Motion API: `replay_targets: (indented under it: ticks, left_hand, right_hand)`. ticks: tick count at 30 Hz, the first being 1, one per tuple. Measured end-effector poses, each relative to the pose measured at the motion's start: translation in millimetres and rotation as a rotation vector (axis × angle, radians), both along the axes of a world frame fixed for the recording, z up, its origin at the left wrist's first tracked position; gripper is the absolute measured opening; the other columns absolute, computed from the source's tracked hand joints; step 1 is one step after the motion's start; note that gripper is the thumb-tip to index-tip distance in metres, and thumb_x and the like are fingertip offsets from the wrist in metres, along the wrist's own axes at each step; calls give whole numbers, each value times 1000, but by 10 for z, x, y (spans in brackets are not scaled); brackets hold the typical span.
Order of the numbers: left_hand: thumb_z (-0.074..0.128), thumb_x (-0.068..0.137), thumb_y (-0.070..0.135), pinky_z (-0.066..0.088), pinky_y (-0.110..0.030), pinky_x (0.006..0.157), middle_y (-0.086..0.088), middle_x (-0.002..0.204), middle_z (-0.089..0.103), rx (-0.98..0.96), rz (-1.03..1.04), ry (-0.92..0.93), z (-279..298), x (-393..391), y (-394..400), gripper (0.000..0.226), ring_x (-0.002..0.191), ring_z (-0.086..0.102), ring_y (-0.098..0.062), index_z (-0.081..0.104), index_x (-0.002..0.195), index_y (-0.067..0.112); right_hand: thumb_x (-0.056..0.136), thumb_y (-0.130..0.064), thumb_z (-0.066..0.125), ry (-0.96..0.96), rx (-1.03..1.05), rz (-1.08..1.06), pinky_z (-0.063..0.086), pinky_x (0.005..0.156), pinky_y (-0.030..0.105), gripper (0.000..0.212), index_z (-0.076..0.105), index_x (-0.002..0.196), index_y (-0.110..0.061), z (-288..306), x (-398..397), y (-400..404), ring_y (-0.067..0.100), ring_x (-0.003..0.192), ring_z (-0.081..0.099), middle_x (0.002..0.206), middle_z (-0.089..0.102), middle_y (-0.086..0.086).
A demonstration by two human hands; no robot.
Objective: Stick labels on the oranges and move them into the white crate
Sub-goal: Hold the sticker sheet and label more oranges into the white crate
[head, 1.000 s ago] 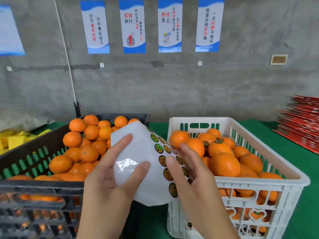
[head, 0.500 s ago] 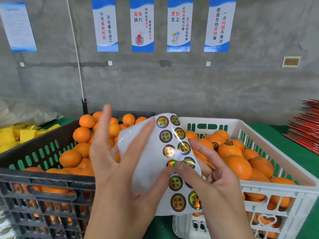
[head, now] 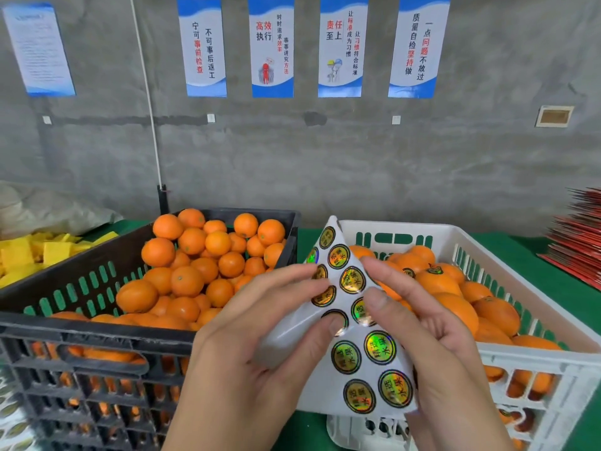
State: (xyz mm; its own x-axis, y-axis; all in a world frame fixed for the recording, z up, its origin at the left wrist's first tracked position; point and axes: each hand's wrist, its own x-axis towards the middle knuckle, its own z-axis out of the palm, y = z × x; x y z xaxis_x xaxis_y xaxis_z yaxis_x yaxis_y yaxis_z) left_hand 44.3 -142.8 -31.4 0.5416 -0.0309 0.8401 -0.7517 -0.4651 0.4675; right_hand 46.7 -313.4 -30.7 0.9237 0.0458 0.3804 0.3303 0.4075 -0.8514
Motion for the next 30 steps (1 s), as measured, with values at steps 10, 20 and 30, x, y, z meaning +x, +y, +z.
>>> replay_targets:
  ticks: [10,20,30]
  left_hand:
    - [74,88,26,53,-11,80,20,100,77,-91,-20,18,22,-17,-7,10,97,74,-2,84,91,25]
    - [85,66,45,59,-35,93,1,116,78,-495,-441,605,67,-37,200,36,114,73,-21,84,83,12]
    - [87,60,53,56,-21,57,-12,80,79,-365,-350,680,103,-79,413,39,68,76,-19,85,80,20]
  right_hand:
    - [71,-20,83,-86,-61,-137,62,69,32,53,71,119,-38,-46,-20,28,29,94,77,104,79,10]
    - [72,-26,83,-137,-173,-3,61,86,36,58,68,128,-33,-71,-35,-205,32,109,73,117,76,10]
    - [80,-19,86,-171,-295,-29,60,83,27,47,70,122,-32,-101,24,-171,24,105,75,111,78,8]
